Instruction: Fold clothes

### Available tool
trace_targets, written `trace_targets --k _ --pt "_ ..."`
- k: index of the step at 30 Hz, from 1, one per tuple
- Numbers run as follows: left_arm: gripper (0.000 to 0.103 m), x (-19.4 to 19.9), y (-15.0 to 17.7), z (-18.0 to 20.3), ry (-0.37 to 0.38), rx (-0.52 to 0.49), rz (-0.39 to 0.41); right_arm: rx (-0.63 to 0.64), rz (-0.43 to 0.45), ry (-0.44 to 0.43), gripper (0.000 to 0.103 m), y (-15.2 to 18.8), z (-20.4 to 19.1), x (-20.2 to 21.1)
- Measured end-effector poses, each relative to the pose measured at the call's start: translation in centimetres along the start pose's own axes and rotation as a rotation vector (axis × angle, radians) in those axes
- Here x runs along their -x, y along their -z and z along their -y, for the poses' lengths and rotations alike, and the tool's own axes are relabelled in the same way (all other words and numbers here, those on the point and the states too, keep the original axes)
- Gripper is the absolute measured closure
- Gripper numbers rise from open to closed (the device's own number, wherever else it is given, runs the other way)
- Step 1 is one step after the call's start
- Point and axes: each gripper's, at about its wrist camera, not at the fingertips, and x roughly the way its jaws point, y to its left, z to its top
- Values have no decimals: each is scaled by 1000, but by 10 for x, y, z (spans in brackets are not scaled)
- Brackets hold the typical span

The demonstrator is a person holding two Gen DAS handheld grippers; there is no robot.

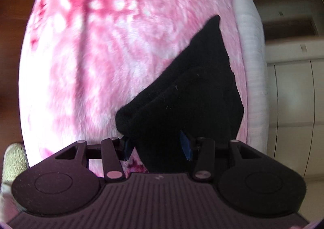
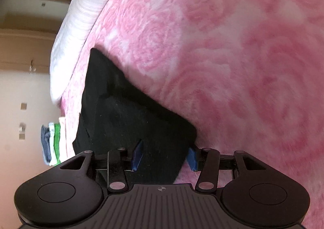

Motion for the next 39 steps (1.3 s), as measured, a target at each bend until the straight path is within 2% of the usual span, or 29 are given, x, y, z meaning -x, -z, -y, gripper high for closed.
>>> trace_targets --k 3,5,7,12,16,22,29,32,36,39 --pt "68 -1 -3 -5 20 -21 -16 22 -22 -15 58 0 3 1" --pt "79 -3 -4 -10 16 -11 -12 29 -19 2 69 1 5 1" --pt "85 -4 -4 -11 4 -18 -5 33 -15 20 84 2 7 3" --pt "92 1 2 -1 -12 -63 36 117 1 76 92 6 -12 9" --pt "94 22 16 4 -6 -109 60 179 6 85 94 13 -26 25" --pt "94 56 43 -12 -24 -101 40 222 -31 130 95 32 -23 51" --pt "94 115 94 -46 -104 -56 -51 173 -138 223 95 74 11 116" --pt "94 137 107 -52 -138 -23 -86 100 -191 268 95 89 26 142" --pt "95 149 100 -27 -124 -9 -106 49 -221 260 95 91 23 160" --pt "94 145 71 14 -59 -43 -95 74 -233 237 95 76 -6 162"
